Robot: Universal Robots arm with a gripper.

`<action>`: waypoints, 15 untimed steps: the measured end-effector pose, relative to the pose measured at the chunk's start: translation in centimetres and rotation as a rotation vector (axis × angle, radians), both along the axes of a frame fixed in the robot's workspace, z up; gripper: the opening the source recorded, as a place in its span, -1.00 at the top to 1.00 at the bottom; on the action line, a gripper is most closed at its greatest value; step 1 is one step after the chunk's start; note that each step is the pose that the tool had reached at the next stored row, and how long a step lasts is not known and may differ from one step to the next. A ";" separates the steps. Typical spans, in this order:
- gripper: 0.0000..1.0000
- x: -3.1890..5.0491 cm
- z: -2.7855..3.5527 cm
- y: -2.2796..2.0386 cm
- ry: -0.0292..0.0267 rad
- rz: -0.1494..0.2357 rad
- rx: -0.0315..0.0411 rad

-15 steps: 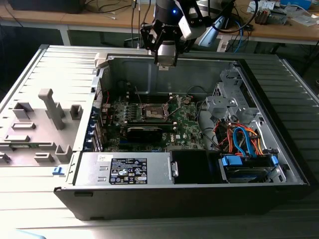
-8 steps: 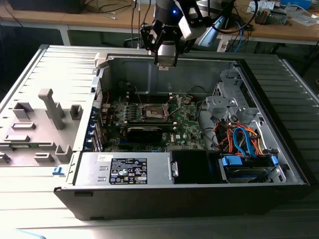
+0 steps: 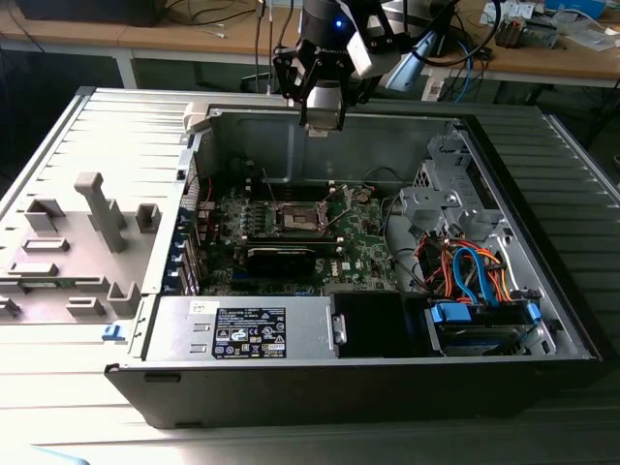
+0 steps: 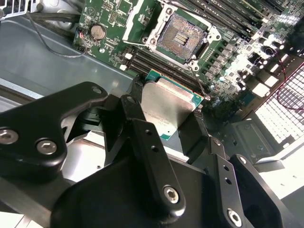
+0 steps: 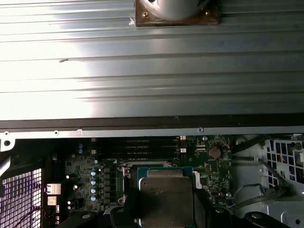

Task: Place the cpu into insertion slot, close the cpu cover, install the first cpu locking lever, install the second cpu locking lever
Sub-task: 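Place the cpu into insertion slot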

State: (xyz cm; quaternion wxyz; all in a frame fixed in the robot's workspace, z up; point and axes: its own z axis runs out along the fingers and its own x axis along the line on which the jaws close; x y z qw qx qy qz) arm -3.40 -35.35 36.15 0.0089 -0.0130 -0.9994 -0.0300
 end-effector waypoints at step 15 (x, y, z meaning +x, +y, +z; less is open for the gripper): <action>-0.09 0.00 -0.10 0.00 0.0000 0.000 -0.0089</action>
